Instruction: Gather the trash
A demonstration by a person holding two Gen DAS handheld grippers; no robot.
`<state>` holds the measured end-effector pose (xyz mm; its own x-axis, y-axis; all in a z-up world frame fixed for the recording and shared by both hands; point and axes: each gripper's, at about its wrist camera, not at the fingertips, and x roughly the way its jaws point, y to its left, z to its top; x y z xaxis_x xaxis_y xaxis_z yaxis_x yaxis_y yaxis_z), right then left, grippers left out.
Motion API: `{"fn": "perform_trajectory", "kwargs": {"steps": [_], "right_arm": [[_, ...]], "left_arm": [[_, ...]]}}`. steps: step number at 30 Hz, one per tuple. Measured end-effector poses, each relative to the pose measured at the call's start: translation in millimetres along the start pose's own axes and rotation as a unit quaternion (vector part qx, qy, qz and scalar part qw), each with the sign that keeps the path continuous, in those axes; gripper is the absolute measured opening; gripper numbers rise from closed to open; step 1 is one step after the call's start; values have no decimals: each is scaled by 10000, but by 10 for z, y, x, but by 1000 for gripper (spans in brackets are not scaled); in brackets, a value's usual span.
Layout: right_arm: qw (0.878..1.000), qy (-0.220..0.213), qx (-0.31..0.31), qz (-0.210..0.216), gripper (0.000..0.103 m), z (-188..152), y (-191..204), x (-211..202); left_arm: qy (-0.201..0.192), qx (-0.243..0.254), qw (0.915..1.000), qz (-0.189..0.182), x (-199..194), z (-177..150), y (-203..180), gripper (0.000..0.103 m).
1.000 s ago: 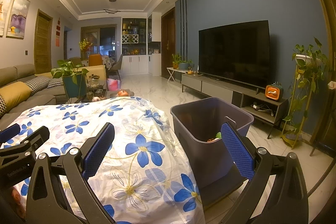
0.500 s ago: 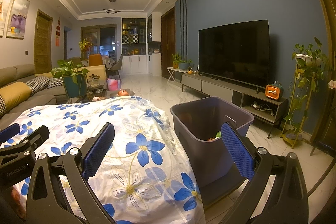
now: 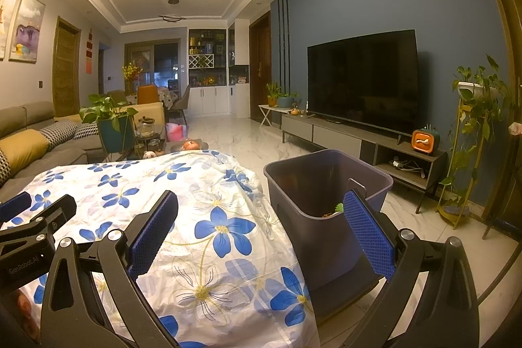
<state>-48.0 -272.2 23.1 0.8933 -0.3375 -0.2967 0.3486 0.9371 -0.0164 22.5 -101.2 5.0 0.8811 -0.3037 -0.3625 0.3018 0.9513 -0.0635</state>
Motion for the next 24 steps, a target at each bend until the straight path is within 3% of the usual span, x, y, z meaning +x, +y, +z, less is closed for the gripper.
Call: {"fn": "perform_trajectory", "kwargs": {"steps": [10, 15, 24], "right_arm": [[10000, 5, 13, 5, 98, 2, 13, 5], [10000, 6, 17, 5, 98, -1, -24, -6], [10000, 8, 27, 14, 98, -5, -20, -7]], "left_arm": [[-14, 4, 10000, -6, -11, -5, 8, 97], [-63, 126, 9999, 35, -31, -6, -29, 84], [-63, 113, 9999, -24, -60, -11, -39, 84]]}}
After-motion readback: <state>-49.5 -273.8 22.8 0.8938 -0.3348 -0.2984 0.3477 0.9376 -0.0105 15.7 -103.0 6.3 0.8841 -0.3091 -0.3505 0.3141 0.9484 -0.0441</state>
